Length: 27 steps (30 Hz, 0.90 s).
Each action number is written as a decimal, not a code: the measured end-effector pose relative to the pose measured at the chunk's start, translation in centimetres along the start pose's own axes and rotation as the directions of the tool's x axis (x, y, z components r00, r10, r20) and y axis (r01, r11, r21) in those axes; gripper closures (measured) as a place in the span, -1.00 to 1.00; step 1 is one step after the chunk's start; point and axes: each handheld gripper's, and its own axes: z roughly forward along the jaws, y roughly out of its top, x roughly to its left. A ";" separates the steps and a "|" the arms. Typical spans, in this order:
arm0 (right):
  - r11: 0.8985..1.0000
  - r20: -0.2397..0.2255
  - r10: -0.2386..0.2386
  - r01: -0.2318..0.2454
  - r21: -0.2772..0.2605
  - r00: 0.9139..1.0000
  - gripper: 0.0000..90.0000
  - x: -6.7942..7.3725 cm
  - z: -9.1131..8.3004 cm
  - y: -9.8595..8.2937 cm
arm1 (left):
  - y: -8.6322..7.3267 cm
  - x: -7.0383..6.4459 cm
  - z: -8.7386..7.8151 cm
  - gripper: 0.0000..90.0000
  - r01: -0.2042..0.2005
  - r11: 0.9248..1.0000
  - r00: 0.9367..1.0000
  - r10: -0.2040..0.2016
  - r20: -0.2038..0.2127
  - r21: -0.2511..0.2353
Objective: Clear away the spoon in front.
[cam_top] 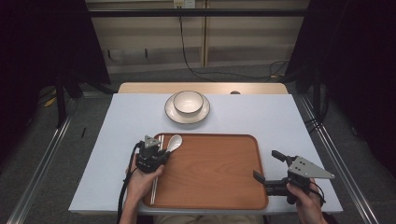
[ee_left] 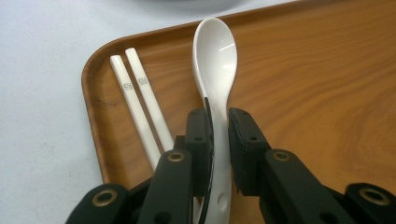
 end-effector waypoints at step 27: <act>1.000 -0.005 0.010 -0.010 -0.005 1.000 -0.93 0.1 0.1 0.1 | 0.6 -0.1 0.5 0.33 0.014 0.996 0.999 -0.010 0.043 -0.083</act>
